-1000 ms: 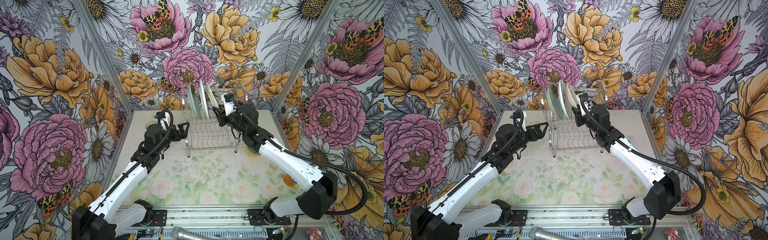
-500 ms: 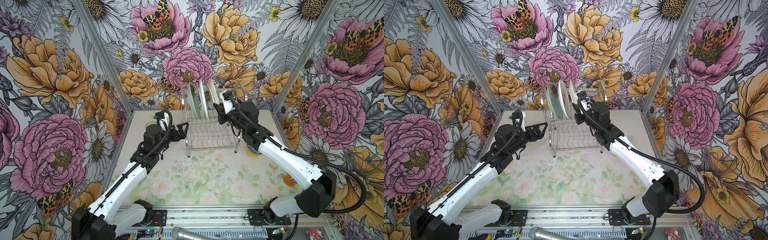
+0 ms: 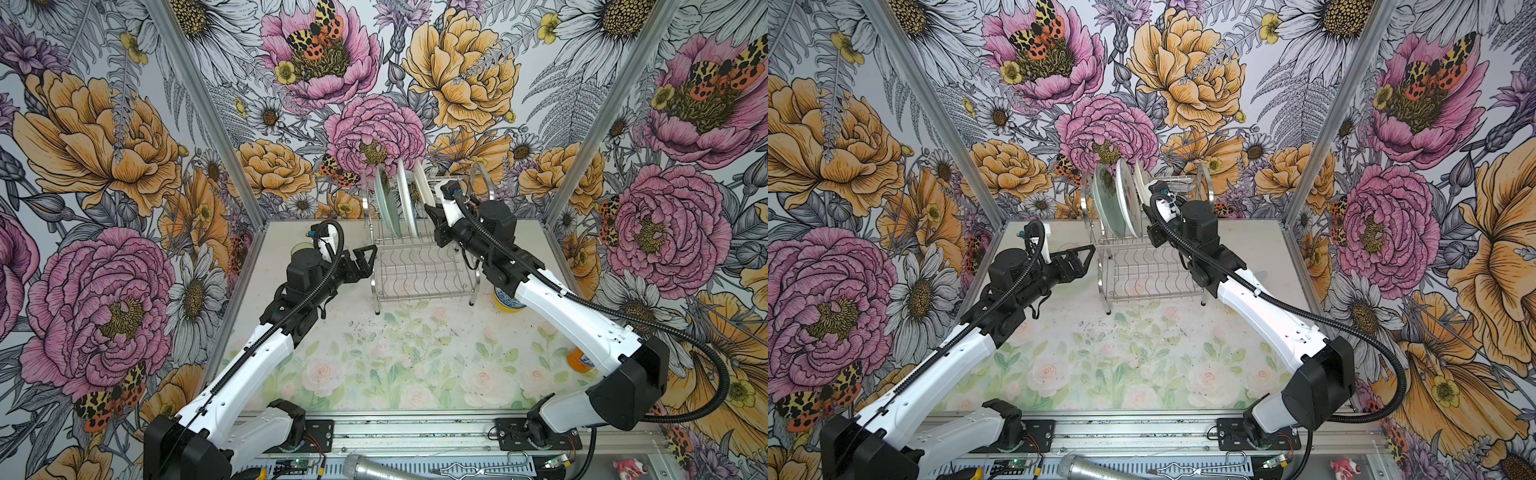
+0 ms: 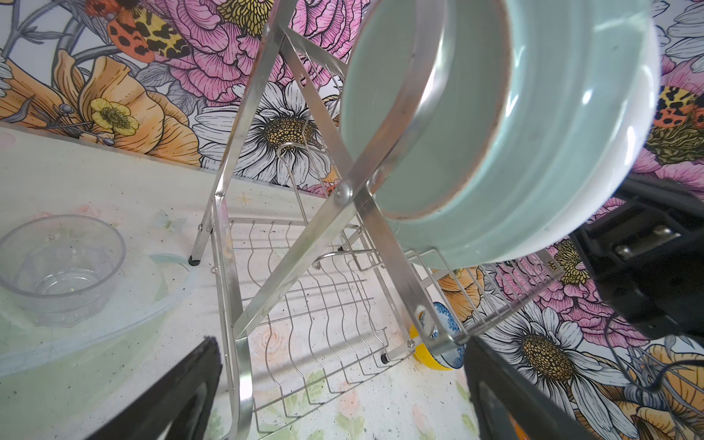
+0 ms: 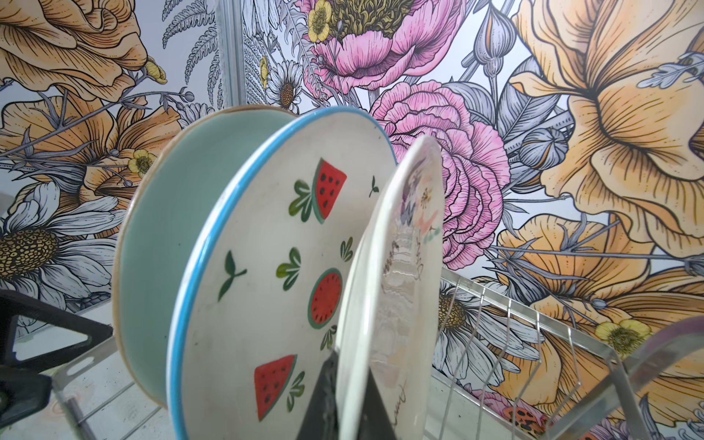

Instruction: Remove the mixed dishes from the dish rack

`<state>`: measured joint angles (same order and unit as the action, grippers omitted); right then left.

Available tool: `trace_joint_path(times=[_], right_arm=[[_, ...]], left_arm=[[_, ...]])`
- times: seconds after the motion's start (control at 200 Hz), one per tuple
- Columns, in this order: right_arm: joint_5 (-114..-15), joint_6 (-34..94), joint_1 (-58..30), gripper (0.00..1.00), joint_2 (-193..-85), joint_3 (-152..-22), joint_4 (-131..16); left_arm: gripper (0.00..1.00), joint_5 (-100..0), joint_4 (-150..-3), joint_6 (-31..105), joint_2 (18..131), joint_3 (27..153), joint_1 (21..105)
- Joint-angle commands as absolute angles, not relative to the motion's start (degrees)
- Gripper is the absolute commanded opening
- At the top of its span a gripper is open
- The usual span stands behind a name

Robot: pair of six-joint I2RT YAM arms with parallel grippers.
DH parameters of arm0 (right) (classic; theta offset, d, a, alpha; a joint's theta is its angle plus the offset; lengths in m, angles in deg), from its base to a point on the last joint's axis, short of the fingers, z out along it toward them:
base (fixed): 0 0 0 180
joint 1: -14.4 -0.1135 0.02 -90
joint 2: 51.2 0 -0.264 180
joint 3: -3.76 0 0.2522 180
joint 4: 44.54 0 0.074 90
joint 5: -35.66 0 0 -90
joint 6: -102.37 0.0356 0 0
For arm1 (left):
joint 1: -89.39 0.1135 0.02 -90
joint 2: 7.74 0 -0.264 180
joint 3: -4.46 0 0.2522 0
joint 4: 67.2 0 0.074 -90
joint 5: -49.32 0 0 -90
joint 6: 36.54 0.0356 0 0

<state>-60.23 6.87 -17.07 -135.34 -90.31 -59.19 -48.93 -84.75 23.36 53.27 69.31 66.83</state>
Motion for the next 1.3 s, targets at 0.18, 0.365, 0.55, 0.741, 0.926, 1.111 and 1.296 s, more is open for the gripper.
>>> trace_joint_path(times=[0.18, 0.365, 0.55, 0.741, 0.926, 1.111, 1.296], right_arm=[[-61.5, 5.6, -17.7, 0.00, -131.0, -90.0, -49.3], [-60.1, 6.2, -17.6, 0.00, -129.6, -88.9, -47.4], [-61.0, 6.4, -17.5, 0.00, -128.8, -89.1, -47.2], [-61.5, 6.2, -17.5, 0.00, -128.0, -89.3, -46.6], [-62.1, 6.1, -17.5, 0.00, -127.5, -89.6, -46.3], [-62.5, 5.9, -17.5, 0.00, -126.7, -89.5, -45.9], [-62.3, 5.2, -17.5, 0.00, -125.7, -89.1, -45.7]], left_arm=[[0.99, -47.8, -86.1, 22.9, 52.8, 68.5, 67.9], [0.99, -48.0, -86.0, 22.4, 52.3, 68.4, 67.8], [0.99, -48.2, -86.0, 22.0, 52.2, 68.4, 67.8], [0.99, -48.2, -85.6, 21.7, 52.2, 68.3, 67.7], [0.99, -48.0, -85.4, 21.7, 52.7, 69.3, 67.6], [0.99, -47.2, -85.2, 21.1, 53.1, 71.7, 67.2], [0.99, -45.5, -85.3, 23.1, 53.4, 76.7, 65.5]])
